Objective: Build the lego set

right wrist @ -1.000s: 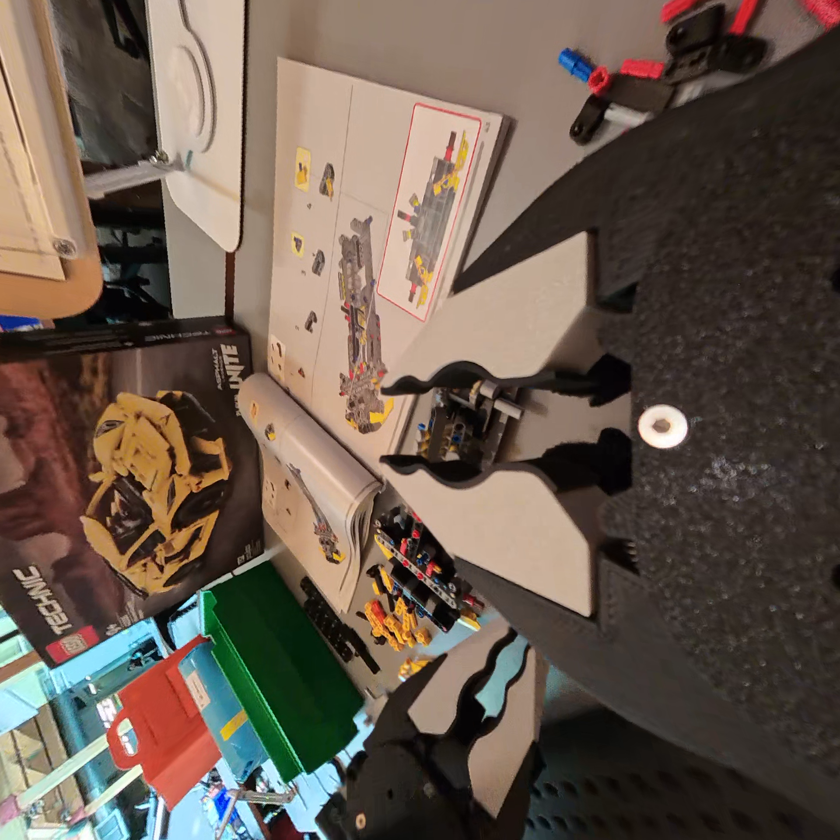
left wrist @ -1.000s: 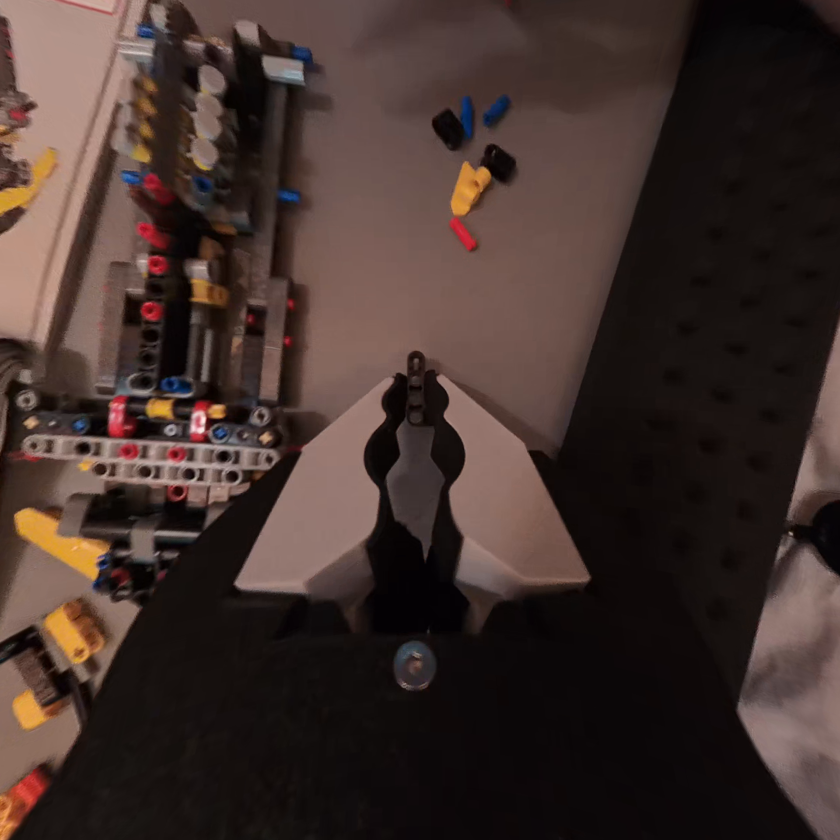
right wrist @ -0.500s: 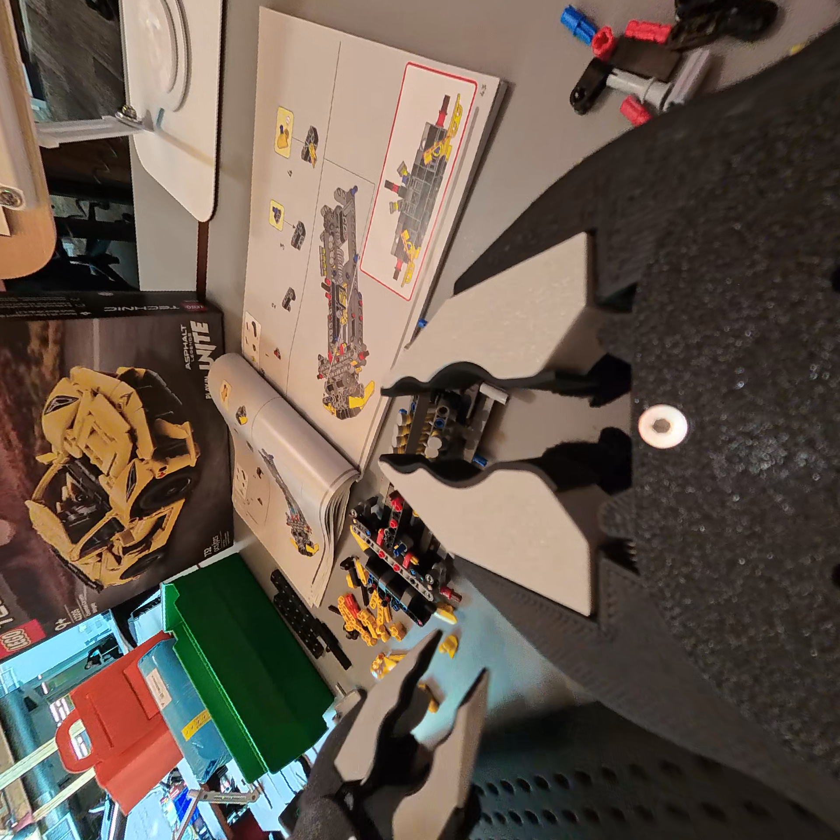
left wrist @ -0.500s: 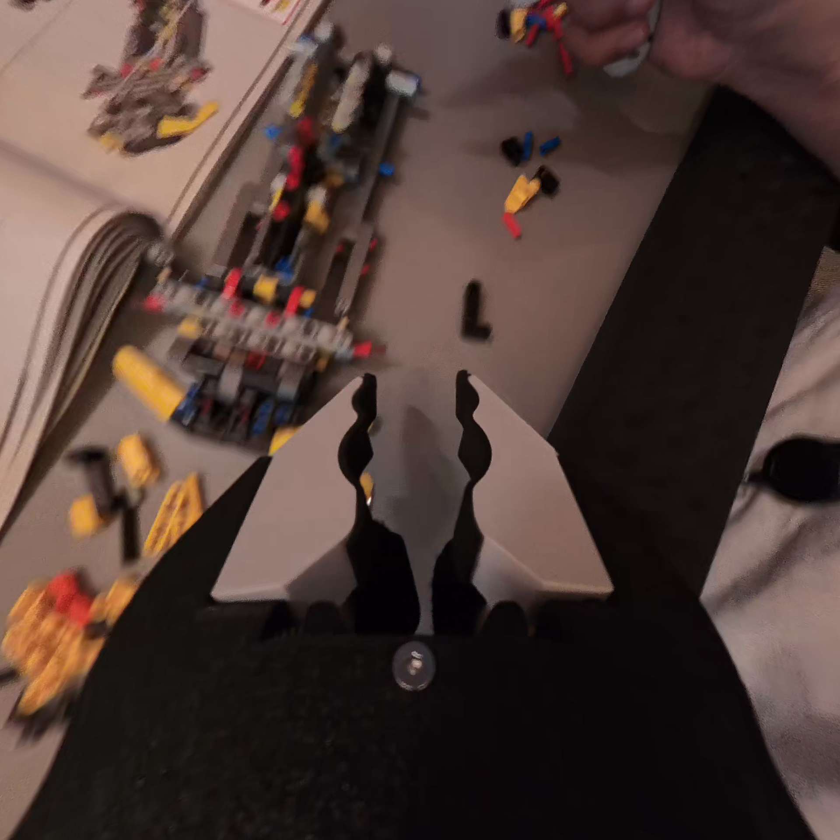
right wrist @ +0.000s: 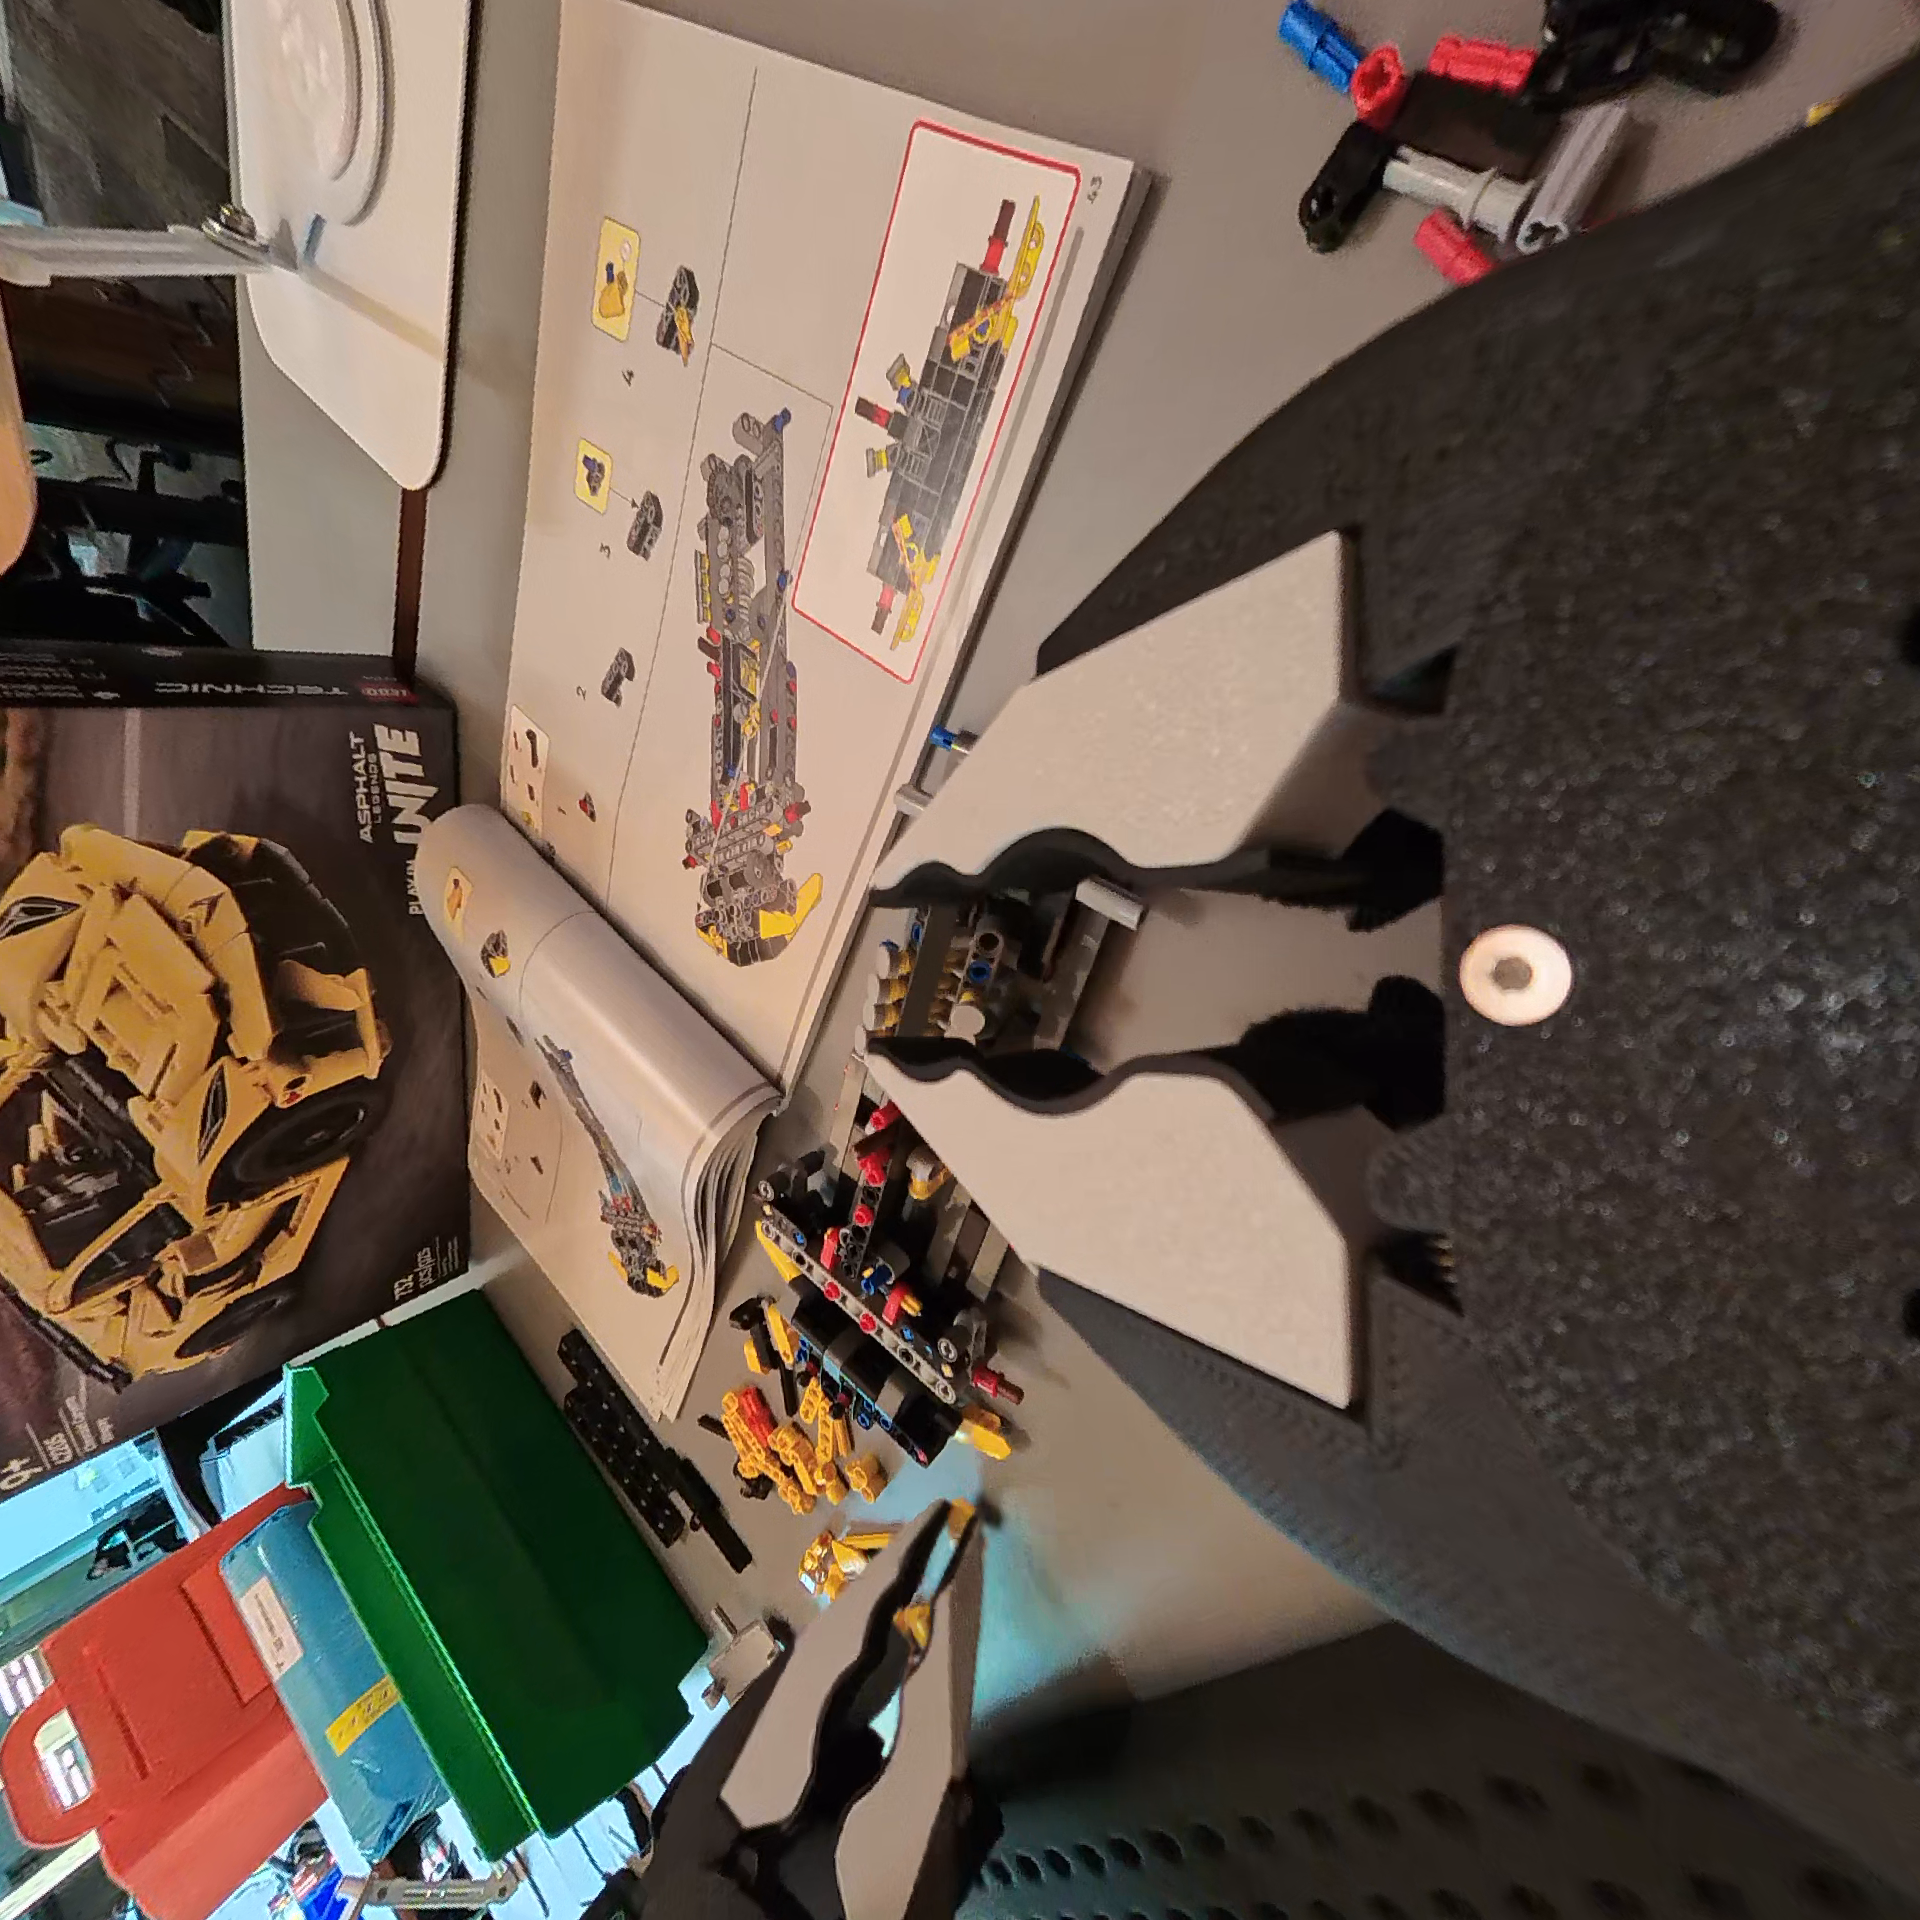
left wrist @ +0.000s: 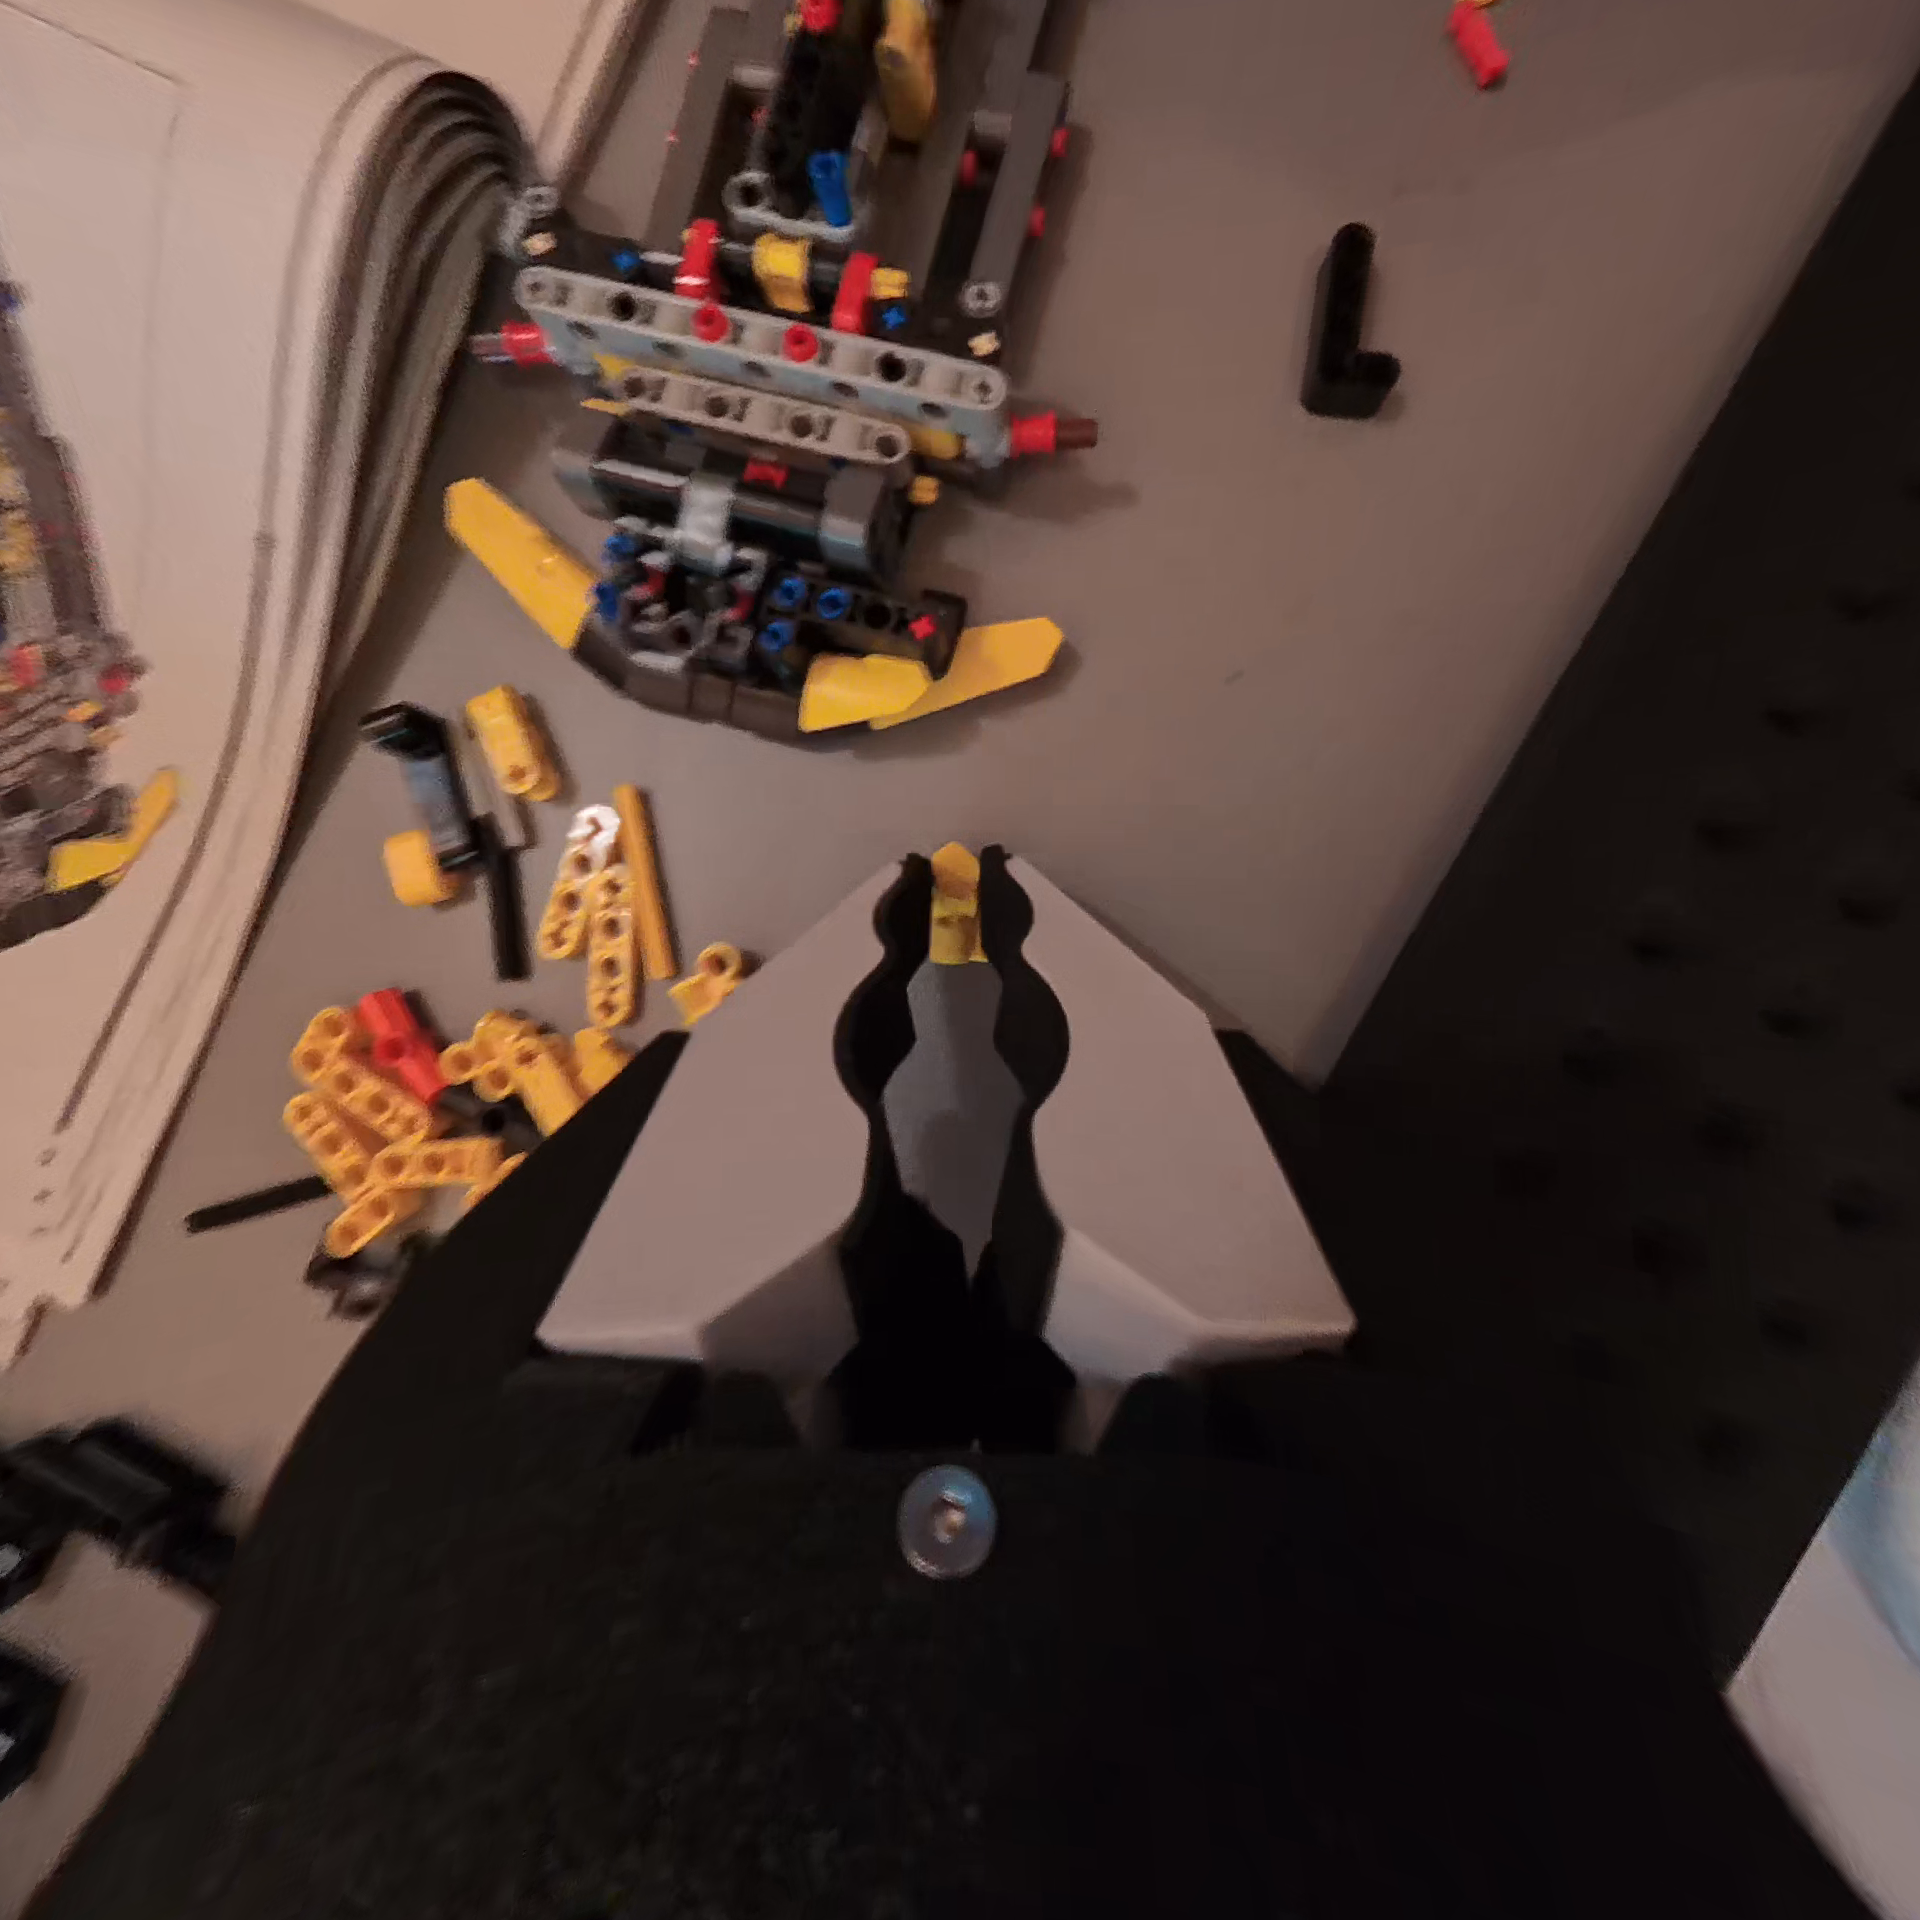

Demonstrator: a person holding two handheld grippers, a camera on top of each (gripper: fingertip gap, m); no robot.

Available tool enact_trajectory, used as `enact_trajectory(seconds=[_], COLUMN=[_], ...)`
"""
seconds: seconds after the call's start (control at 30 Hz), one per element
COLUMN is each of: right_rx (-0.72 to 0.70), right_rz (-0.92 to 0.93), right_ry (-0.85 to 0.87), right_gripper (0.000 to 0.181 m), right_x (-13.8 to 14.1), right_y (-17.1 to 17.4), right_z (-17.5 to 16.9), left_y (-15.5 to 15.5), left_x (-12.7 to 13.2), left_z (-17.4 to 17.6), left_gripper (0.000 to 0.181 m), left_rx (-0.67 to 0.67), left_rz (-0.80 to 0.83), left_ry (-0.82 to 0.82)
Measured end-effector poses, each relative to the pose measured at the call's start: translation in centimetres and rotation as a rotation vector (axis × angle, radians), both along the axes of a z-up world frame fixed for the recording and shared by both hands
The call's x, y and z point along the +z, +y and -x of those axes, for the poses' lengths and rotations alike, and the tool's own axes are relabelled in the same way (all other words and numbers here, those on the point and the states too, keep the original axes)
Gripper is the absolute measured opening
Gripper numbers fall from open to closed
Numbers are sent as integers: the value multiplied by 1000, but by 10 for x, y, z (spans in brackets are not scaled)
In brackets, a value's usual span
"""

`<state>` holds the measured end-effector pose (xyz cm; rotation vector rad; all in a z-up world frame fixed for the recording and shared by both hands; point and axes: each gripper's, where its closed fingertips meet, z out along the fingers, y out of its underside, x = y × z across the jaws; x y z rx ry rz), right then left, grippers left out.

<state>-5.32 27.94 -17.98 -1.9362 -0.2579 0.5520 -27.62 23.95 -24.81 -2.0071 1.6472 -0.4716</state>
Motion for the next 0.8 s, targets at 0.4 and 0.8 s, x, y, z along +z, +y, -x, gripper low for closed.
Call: enact_trajectory(seconds=[0.4,0.8], right_rx=[21,15], right_rz=[11,17], right_ry=[-24,-38], right_gripper=[23,22], right_x=[-4,-6], right_y=[-1,0], right_z=[6,5], left_y=[82,112], left_x=[8,66], left_z=[112,182], left_gripper=[1,13], left_rx=[429,693], left_rz=[-44,-165], left_ry=[-34,-158])
